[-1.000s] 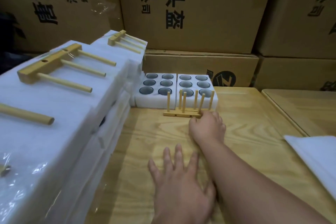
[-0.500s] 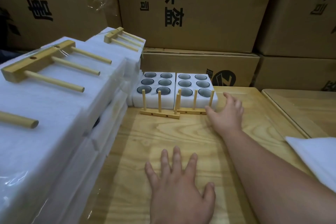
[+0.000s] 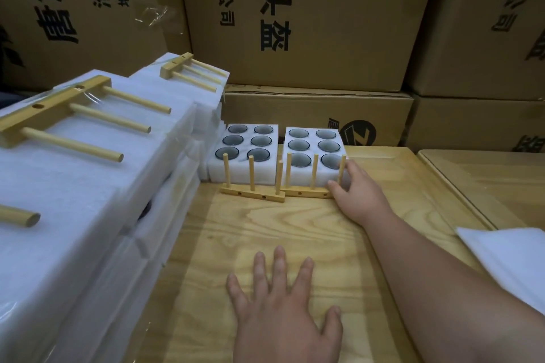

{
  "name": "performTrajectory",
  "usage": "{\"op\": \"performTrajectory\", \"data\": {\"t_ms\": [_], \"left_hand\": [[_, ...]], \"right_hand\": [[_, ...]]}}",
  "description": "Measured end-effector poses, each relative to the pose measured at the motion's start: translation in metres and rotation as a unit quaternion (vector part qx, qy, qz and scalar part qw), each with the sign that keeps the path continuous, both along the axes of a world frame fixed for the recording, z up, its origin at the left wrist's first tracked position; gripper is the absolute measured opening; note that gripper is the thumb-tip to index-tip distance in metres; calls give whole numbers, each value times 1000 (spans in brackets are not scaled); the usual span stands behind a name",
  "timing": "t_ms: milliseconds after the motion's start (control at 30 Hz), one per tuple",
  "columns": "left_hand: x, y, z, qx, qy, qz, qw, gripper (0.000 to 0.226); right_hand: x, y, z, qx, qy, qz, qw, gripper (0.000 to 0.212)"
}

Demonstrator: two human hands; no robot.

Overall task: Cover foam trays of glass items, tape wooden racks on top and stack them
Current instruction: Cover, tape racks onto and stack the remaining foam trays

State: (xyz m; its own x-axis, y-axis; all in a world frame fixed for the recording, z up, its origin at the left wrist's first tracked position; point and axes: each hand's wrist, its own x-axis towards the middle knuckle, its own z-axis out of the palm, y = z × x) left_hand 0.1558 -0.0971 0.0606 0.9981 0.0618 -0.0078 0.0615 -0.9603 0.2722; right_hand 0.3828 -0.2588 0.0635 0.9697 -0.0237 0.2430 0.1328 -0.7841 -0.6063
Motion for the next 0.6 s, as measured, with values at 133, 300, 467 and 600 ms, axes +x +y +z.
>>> {"op": "performTrajectory", "data": {"t_ms": [133, 300, 467, 600], "left_hand": [[2, 1, -8, 19, 12, 10, 1000, 91], [-5, 2, -8, 3, -13, 11, 1000, 93], [-8, 4, -4, -61, -51, 43, 996, 102], [-13, 6, 0, -163, -114, 74, 977, 106]], "right_hand": [[-25, -4, -2, 13, -5, -33, 999, 55], [-70, -12, -4, 20, -4, -47, 999, 53], [-127, -16, -5, 21, -7, -55, 998, 50], [-170, -18, -8, 22, -6, -54, 998, 48]]}}
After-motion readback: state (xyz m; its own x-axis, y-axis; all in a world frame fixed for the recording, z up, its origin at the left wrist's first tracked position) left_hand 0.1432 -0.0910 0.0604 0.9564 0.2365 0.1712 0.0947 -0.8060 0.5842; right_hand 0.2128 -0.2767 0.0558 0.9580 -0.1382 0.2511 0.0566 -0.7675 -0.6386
